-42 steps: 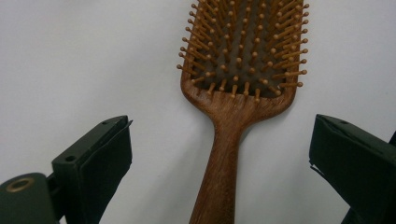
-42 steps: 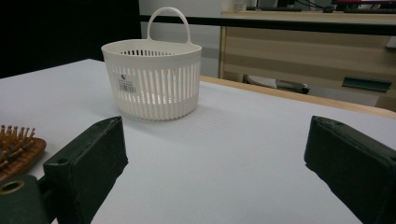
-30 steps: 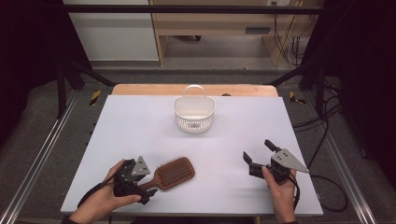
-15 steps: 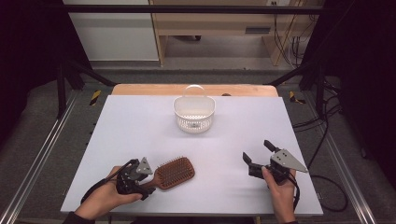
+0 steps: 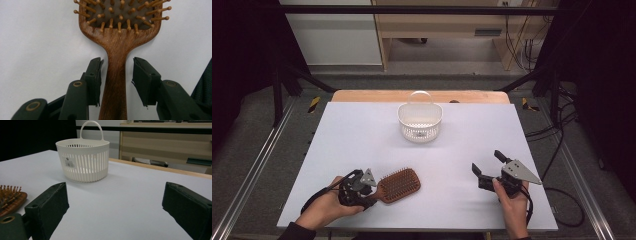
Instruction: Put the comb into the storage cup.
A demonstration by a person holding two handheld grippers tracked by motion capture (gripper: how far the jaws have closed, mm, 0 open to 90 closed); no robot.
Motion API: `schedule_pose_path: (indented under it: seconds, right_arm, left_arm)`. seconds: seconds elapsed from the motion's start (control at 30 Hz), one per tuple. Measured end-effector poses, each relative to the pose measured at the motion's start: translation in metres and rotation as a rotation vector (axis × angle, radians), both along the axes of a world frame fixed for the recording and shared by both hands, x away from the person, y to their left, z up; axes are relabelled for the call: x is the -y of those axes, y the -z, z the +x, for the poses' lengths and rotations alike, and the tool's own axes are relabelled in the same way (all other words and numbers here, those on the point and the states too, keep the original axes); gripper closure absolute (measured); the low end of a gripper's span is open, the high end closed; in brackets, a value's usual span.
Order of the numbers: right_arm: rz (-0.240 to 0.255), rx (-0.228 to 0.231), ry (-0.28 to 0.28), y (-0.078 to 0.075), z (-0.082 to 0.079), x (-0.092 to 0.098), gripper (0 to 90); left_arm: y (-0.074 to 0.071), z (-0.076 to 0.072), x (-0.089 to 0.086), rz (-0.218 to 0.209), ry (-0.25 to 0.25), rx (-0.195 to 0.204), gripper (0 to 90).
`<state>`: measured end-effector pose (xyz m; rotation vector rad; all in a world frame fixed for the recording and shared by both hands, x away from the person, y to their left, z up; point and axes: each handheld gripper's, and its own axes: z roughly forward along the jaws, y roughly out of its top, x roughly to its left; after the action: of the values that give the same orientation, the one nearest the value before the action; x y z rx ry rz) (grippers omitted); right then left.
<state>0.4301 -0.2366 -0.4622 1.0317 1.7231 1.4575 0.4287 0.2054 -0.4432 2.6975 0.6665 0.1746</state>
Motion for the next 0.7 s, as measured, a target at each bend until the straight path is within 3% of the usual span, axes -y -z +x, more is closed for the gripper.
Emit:
schedule_pose_path:
  seconds: [0.17, 0.43, 0.7]
  right_arm:
    - [0.001, 0.001, -0.002, -0.0001, 0.0, 0.0003, 6.9]
    - [0.004, 0.0, -0.005, -0.0003, 0.0001, 0.001, 6.9]
    - [0.008, -0.006, -0.01, 0.0001, 0.0003, 0.001, 7.0]
  left_arm:
    - [0.0022, 0.0012, 0.0037, 0.031, 0.013, 0.003, 60.3]
    - [0.004, 0.0032, 0.007, 0.04, 0.028, -0.006, 64.0]
    - [0.0049, 0.008, 0.0076, 0.028, 0.013, -0.055, 70.3]
